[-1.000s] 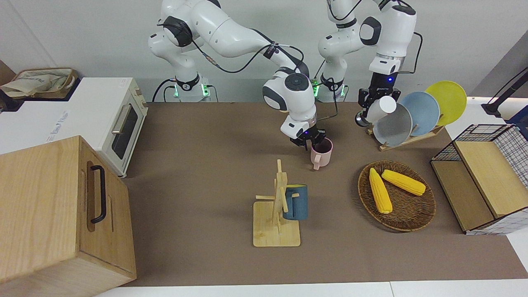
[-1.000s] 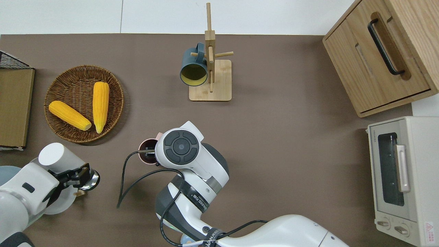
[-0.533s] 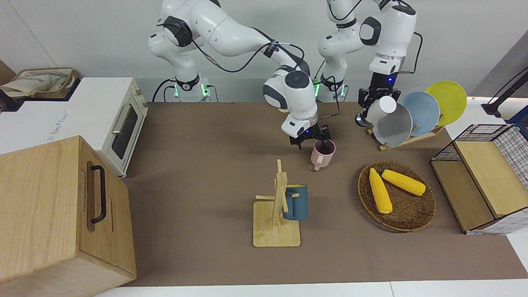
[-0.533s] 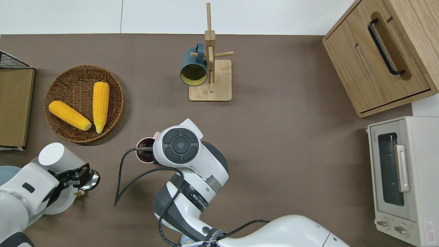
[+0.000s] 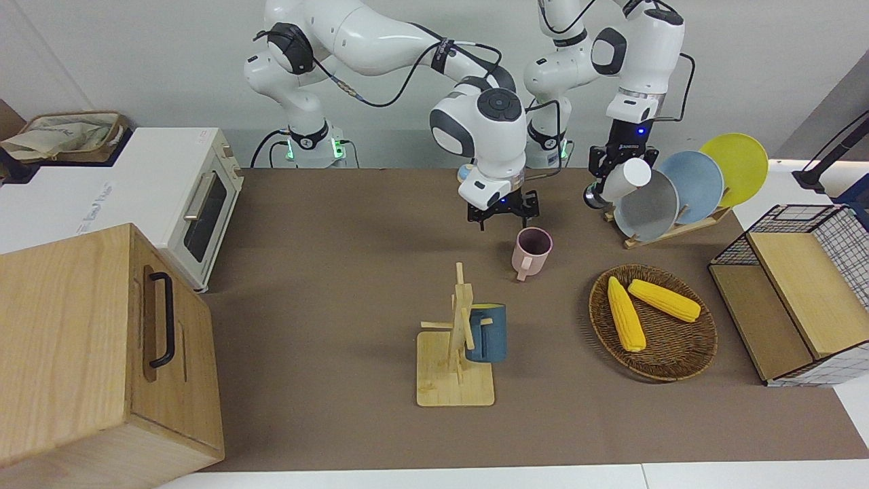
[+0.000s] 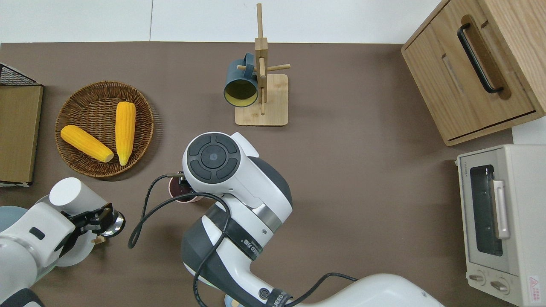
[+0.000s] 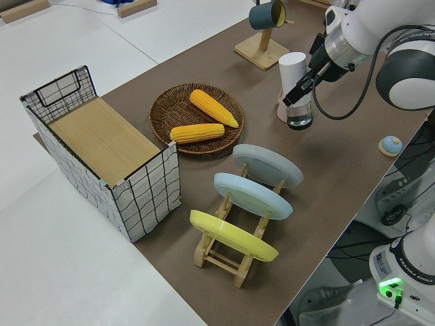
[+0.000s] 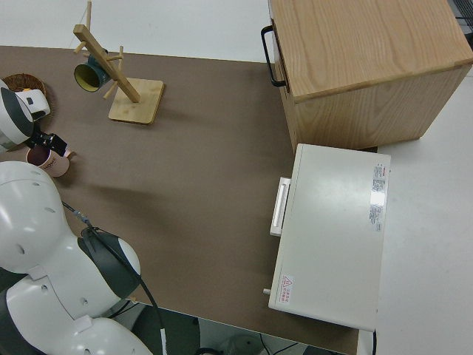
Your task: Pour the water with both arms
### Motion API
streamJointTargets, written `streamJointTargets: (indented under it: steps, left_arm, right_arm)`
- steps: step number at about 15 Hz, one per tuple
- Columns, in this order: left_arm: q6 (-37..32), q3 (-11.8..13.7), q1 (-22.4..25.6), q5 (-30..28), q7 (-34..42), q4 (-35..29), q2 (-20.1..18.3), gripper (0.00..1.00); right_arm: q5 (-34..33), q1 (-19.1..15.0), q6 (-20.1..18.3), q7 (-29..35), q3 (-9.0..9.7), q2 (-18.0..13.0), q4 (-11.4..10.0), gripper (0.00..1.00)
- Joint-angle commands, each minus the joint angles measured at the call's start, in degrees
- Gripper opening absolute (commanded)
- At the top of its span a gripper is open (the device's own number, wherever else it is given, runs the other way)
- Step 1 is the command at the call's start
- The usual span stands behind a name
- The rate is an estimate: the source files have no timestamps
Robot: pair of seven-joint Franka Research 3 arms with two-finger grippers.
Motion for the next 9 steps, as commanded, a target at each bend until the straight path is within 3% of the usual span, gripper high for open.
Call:
streamJointTargets:
  steps: [1,2,6,9]
  left_arm:
    - [1.35,0.41,-2.34,-1.44,-0.37,-1.18,-2.18,0.0]
    - [1.44,0.32,-3.04,-1.52,-0.72,-1.18,-2.18,0.0]
    - [1.53,0.23,-4.71,-2.14,-0.81,-1.62,-2.27,0.0]
    - [1.88,0.14,-6.12,-3.45,-0.81,-2.14,-2.45,0.0]
  right_arm:
    - [-4.94,-2.07,-7.55,-15.31,-1.25,-3.07,0.23,0.987]
    - [-5.56,-2.86,-9.48,-19.54,-1.51,-4.12,0.14,0.987]
    - [-5.3,-6.37,-13.36,-33.17,-5.98,-8.7,-0.91,0.987]
    - [-4.78,-7.17,-14.16,-41.35,-11.69,-10.46,-2.05,0.987]
